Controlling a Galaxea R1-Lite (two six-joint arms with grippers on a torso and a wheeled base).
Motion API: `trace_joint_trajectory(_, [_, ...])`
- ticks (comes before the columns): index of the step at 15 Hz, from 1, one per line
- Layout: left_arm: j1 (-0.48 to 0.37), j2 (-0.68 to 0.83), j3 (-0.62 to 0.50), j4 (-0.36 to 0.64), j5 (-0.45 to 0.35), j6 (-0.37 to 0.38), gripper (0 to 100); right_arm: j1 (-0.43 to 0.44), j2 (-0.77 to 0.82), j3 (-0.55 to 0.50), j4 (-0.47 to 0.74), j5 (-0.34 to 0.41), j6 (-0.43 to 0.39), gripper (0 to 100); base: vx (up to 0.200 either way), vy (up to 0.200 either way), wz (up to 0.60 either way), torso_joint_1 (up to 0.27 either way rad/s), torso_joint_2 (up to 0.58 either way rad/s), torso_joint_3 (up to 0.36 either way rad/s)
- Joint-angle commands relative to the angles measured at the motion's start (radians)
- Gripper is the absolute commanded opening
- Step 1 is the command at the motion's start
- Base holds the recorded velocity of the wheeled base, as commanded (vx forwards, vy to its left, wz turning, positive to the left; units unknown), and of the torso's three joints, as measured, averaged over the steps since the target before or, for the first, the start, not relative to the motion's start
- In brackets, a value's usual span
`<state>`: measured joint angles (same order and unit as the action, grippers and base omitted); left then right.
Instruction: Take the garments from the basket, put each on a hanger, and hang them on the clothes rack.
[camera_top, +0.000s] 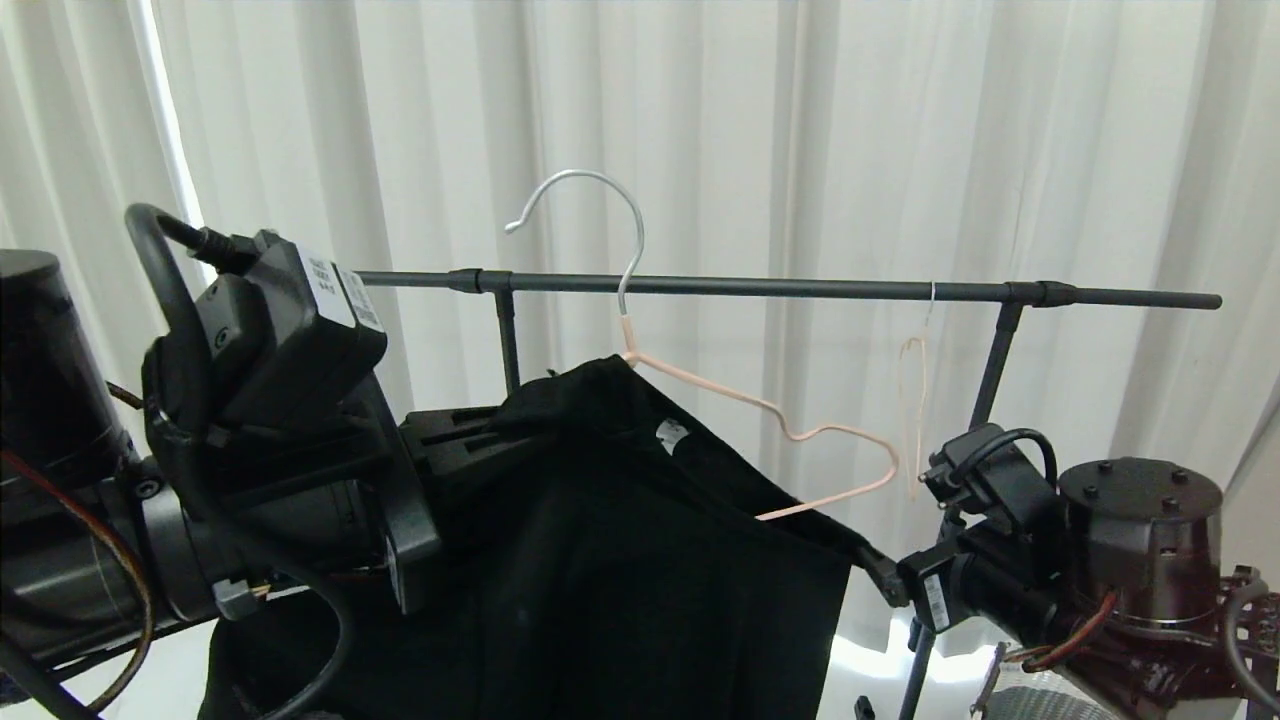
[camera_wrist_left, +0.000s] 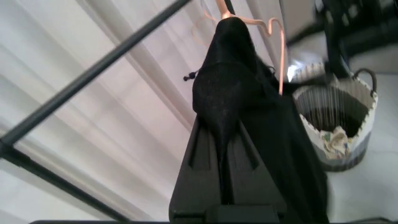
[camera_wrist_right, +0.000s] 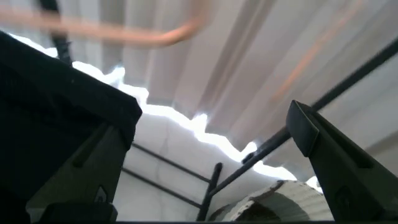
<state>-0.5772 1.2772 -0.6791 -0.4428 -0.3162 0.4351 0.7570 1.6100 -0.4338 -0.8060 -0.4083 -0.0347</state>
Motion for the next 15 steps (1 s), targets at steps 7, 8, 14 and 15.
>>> trace_joint_trajectory(7, [-0.001,-0.085,0.144,-0.001,-0.001,0.005,0,-0.117,-0.016,-0.003,-0.018,0.003,-0.019,100,0.000,0.000,0.00,0.000,0.00,0.000])
trace_joint_trajectory(8, [-0.001,-0.087,0.167,-0.001,-0.001,0.016,0,-0.117,-0.019,-0.008,-0.018,0.008,-0.019,100,0.000,0.000,0.00,0.000,0.00,0.000])
trace_joint_trajectory(14, [0.004,0.008,0.228,0.001,0.058,0.119,0,-0.111,-0.099,-0.019,-0.016,0.155,-0.062,100,0.000,0.000,0.00,0.000,0.00,0.000])
trace_joint_trajectory(15, [0.004,0.037,0.242,0.001,0.146,0.143,0,-0.111,-0.110,-0.019,-0.015,0.172,-0.070,100,0.000,0.000,0.00,0.000,0.00,0.000])
